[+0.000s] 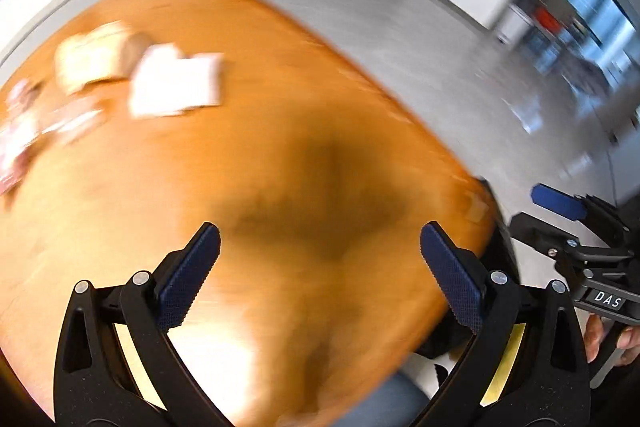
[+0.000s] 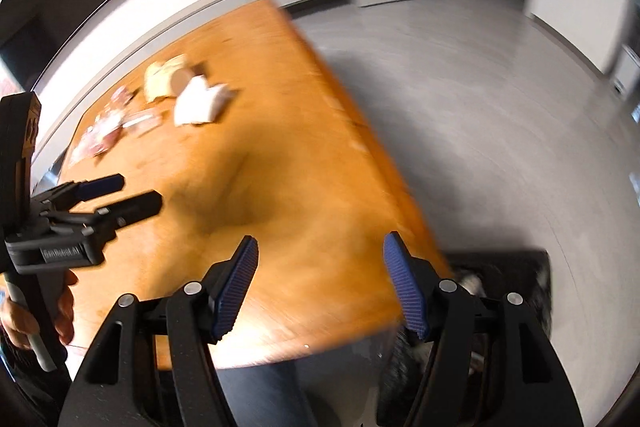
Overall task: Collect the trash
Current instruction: 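Move both tools back over the table, then grasp the pink-and-clear plastic bag with the left gripper while the right grasps the white glove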
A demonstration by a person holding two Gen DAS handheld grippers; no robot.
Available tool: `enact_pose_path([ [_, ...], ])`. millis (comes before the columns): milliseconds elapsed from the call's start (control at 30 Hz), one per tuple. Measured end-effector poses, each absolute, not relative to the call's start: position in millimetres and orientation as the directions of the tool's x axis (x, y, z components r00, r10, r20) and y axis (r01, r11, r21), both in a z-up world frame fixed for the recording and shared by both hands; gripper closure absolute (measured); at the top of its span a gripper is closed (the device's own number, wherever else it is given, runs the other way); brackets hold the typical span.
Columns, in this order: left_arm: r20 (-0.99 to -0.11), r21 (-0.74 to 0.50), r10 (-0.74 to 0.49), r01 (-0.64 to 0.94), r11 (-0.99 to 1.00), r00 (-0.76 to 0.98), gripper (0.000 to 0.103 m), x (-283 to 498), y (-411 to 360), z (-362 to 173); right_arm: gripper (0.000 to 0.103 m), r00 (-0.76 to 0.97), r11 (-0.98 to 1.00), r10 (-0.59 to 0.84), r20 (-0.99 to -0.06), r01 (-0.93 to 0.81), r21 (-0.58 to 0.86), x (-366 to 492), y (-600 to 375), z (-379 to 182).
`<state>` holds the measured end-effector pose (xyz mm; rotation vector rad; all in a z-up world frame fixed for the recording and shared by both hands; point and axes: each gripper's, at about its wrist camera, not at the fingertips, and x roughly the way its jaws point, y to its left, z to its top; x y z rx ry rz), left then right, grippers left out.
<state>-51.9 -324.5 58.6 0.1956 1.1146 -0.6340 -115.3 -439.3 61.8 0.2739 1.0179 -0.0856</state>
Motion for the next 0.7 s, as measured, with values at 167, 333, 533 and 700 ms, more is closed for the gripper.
enact_pose_path([
  [167, -0.883, -0.132, -0.298, 0.416, 0.900, 0.363, 0.006, -1.7, -237.6, 70.1, 0.037, 0.499, 0.974, 0.119, -0.858, 0.110, 0.199, -49.0, -394.2, 60.8],
  [333, -0.877, -0.103, -0.218, 0.276, 0.956, 0.428, 0.006, 43.0, -159.8, 86.6, 0.034, 0.471, 0.976, 0.158, -0.868, 0.056, 0.209, 8.8, -354.6, 59.7],
  [533, -0.890, -0.064, -0.101, 0.098, 0.993, 0.445, 0.006, 107.2, -79.8, 88.3, 0.026, 0.454, 0.980, 0.140, -0.880, 0.066, 0.190, 62.3, -336.1, 51.6],
  [700, -0.937, -0.077, -0.082, 0.028, 0.997, 0.341, 0.006, 172.2, -46.7, 50.0, 0.025, 0.426, 0.976, 0.114, -0.898, 0.119, 0.180, 90.2, -341.9, 37.5],
])
